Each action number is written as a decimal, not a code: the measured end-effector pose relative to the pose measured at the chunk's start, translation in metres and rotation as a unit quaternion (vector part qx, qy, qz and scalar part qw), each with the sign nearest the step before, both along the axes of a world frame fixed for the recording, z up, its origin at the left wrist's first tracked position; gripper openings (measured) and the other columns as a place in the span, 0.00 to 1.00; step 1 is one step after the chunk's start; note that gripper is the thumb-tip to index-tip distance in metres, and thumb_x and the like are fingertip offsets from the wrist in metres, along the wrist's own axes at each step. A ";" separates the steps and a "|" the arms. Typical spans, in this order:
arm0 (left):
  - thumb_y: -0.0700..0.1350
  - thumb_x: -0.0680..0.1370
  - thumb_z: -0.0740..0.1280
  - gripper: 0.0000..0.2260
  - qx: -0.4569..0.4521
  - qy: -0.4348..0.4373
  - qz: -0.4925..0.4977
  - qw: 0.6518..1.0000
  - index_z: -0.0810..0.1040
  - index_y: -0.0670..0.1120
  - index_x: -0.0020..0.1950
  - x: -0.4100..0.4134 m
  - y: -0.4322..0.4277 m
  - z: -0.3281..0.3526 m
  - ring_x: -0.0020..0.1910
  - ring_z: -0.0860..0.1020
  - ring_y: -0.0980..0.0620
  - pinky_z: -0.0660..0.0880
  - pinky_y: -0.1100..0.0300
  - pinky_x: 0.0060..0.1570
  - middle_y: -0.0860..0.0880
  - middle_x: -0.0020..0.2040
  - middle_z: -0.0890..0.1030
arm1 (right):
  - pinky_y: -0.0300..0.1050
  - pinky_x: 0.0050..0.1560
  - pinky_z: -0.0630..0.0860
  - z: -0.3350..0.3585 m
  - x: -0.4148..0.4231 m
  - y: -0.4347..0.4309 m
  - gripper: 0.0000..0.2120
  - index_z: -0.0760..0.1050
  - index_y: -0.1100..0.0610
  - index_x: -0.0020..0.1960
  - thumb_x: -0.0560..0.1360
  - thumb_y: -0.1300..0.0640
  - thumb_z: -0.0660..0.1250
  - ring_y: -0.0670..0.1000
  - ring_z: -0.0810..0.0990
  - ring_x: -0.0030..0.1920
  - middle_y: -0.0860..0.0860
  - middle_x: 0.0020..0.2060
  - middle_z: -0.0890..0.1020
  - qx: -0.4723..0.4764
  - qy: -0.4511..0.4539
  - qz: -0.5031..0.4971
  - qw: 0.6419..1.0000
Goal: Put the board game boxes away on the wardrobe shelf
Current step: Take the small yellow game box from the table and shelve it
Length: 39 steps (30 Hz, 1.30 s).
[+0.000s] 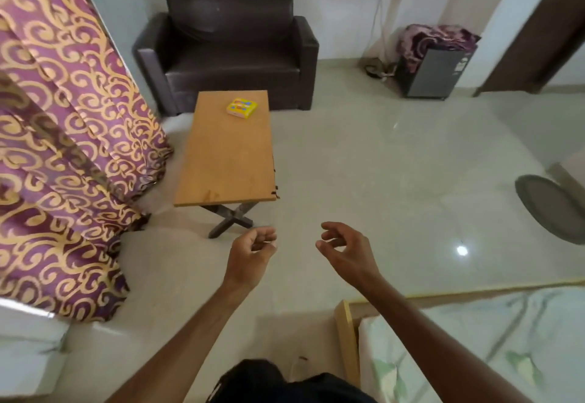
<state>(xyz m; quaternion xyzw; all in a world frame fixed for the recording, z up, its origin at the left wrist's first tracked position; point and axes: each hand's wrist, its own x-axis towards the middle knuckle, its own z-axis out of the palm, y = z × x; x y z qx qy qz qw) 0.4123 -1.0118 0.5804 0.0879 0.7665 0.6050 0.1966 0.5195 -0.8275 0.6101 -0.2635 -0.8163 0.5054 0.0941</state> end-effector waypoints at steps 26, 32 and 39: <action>0.45 0.68 0.69 0.11 -0.042 -0.002 0.091 0.995 0.80 0.58 0.48 -0.619 0.208 -0.041 0.45 0.82 0.54 0.78 0.55 0.50 0.52 0.46 0.85 | 0.29 0.39 0.75 -0.044 -0.671 0.227 0.18 0.77 0.50 0.59 0.70 0.52 0.72 0.40 0.81 0.39 0.46 0.43 0.82 0.007 -0.070 0.124 0.990; 0.44 0.68 0.67 0.11 -0.111 -0.055 0.125 0.984 0.80 0.56 0.48 -0.772 0.243 -0.099 0.41 0.80 0.55 0.75 0.62 0.44 0.52 0.44 0.83 | 0.47 0.49 0.80 -0.116 -0.858 0.268 0.18 0.78 0.50 0.57 0.67 0.51 0.72 0.45 0.82 0.40 0.46 0.41 0.83 -0.011 -0.137 0.164 0.977; 0.42 0.73 0.68 0.13 -0.267 -0.216 0.088 0.935 0.79 0.49 0.57 -0.942 0.280 -0.202 0.47 0.81 0.51 0.72 0.63 0.41 0.52 0.49 0.80 | 0.48 0.56 0.76 -0.240 -1.035 0.300 0.20 0.77 0.48 0.57 0.66 0.48 0.71 0.51 0.81 0.51 0.47 0.43 0.83 -0.013 -0.281 0.237 0.930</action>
